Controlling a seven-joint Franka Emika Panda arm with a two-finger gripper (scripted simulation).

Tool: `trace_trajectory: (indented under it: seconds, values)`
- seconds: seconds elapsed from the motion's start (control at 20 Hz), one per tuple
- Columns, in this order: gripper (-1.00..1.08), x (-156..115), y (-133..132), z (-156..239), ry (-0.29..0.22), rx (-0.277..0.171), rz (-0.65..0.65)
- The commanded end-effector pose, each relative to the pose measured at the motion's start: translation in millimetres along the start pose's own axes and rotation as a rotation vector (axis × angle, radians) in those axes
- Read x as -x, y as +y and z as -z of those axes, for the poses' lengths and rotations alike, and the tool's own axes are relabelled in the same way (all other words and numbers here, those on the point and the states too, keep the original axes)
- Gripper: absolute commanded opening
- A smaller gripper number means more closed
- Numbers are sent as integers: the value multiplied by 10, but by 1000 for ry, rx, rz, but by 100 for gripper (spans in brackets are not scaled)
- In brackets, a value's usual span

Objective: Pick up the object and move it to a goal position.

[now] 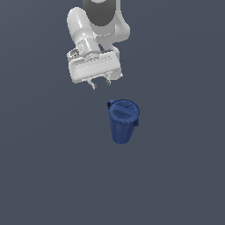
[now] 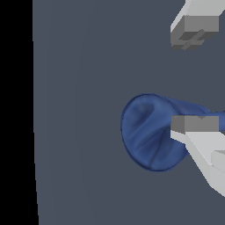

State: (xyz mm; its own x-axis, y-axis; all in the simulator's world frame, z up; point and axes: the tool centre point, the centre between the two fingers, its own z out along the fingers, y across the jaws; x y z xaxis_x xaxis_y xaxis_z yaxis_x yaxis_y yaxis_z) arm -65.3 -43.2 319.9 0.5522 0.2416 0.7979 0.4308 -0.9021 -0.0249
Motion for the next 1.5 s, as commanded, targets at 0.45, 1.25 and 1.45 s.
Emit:
trace_trajectory:
  seconds: [0.45,1.25,1.45]
  values:
    - [28,747,-192,-379,-26,-7,15]
    - [28,1019,-289,-488,-46,-9,33]
    - [28,1016,-285,-485,-43,-8,35]
